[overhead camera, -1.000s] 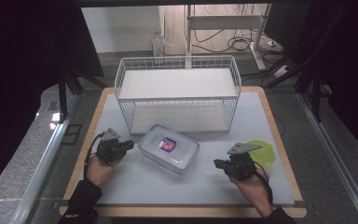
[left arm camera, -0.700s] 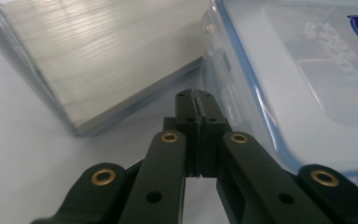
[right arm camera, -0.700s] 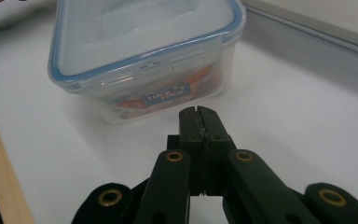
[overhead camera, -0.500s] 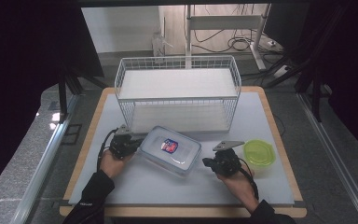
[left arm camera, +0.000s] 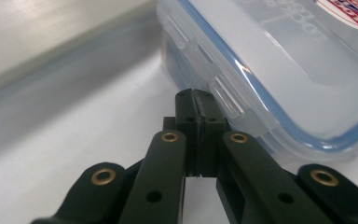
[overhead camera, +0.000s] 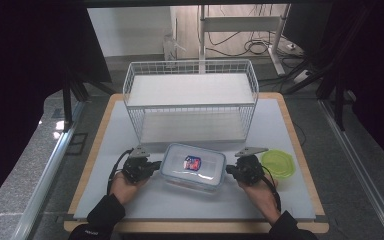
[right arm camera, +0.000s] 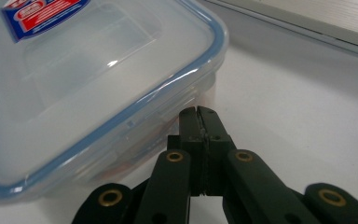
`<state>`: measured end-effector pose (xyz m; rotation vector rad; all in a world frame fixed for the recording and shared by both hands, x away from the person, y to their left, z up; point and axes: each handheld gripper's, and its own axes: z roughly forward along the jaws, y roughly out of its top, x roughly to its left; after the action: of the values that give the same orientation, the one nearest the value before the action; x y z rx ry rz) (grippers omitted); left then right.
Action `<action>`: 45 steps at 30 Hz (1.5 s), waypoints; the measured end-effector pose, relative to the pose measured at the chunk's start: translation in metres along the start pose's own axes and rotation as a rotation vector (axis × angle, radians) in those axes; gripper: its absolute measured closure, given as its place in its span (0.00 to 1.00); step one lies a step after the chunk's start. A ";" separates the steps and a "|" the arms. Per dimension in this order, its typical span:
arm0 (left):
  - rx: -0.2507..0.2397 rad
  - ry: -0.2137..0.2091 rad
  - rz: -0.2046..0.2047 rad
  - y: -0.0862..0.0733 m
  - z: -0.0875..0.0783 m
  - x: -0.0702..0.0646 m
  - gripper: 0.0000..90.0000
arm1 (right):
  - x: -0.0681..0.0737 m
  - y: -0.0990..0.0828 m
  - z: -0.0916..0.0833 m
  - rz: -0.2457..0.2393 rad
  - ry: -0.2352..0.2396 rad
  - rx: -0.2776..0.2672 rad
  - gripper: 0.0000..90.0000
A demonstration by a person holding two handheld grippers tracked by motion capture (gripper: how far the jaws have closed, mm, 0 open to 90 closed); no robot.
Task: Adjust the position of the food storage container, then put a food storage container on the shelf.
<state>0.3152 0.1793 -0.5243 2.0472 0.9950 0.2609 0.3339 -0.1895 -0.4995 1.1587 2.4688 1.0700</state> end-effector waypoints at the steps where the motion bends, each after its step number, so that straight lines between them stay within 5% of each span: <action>1: 0.001 0.000 -0.001 -0.002 -0.002 -0.003 1.00 | -0.001 0.001 0.000 0.002 -0.002 0.001 1.00; 9: 0.012 0.005 -0.013 -0.016 -0.017 -0.022 1.00 | 0.001 0.004 0.004 -0.005 0.002 0.001 1.00; 15: 0.021 0.027 0.017 -0.021 -0.024 -0.031 1.00 | 0.007 0.004 0.005 -0.031 -0.009 0.008 1.00; 19: 0.007 0.078 0.064 -0.021 -0.031 -0.027 0.77 | 0.010 0.003 0.001 -0.076 -0.028 0.012 0.97; 22: -0.038 0.087 0.044 -0.024 -0.039 -0.021 0.54 | 0.008 0.001 -0.006 -0.076 -0.034 -0.004 0.88; 27: -0.063 0.122 0.053 -0.030 -0.046 -0.019 0.32 | 0.006 -0.003 -0.021 -0.082 -0.057 -0.048 0.73; 38: -0.081 0.111 0.047 -0.040 -0.057 -0.018 0.04 | -0.009 -0.009 -0.040 -0.026 -0.019 -0.113 0.41; 45: -0.101 0.122 0.093 -0.041 -0.053 -0.017 0.02 | -0.011 -0.008 -0.035 -0.024 0.015 -0.109 0.24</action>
<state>0.2545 0.2119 -0.5186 2.0069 0.9412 0.4804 0.3204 -0.2196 -0.4810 1.0907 2.3957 1.1946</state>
